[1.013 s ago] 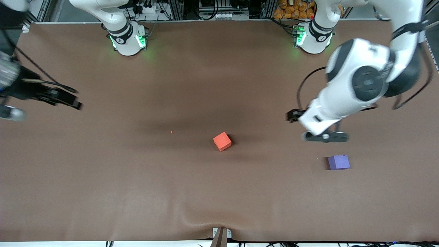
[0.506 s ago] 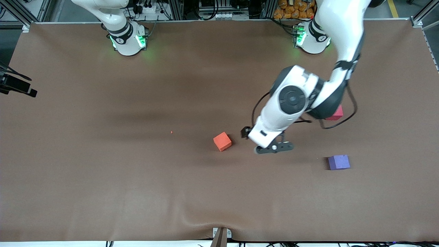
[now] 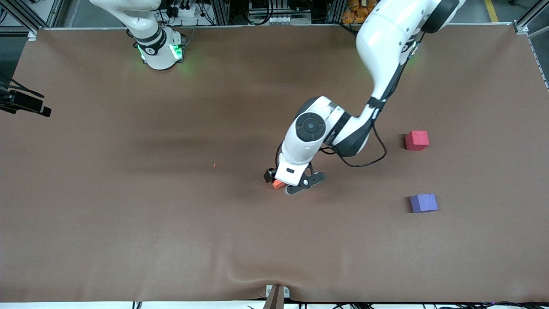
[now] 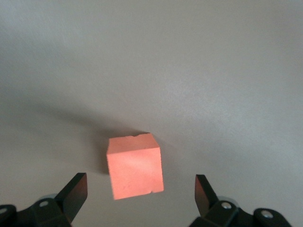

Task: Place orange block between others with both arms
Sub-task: 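Lower the left gripper onto the orange block and close it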

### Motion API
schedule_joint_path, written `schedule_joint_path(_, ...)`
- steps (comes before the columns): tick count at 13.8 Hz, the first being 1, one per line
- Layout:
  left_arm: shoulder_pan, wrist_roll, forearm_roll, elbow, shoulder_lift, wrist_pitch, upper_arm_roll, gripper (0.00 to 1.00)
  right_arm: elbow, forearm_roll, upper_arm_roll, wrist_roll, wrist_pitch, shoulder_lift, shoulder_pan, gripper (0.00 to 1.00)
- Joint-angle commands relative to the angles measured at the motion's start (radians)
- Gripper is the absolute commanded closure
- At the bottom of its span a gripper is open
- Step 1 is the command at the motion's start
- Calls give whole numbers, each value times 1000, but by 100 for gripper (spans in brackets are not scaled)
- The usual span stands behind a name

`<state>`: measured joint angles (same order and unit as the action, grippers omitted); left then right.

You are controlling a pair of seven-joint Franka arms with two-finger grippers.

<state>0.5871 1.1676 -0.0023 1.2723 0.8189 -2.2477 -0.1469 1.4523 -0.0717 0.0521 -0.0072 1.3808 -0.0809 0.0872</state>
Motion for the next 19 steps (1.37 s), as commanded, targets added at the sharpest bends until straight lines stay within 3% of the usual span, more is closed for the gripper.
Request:
schedule_joint_path(1,31,81,-10,-50,58,-15,29,0,19,27,-11,3,6,12,-23,0)
schedule_joint_path(5,68,123,-10,-47,92,-23,63,0,33,32,-15,103,44,6,-75,0)
schedule_joint_path(14,91,115,-10,-48,126,-42,83,0,22,58,-14,64,18,3,-64,0)
schedule_joint_path(15,89,110,-10,-48,128,-47,83,6,19,53,-12,46,23,0,-69,0)
schedule_joint_path(17,89,106,-10,-47,134,-73,81,56,20,52,-12,50,52,-14,-76,0)
schedule_joint_path(18,89,104,-10,-47,143,-81,81,66,25,52,-14,43,55,-23,-75,0)
schedule_joint_path(19,88,97,-10,-47,144,-85,81,71,23,53,-12,43,58,-31,-73,0)
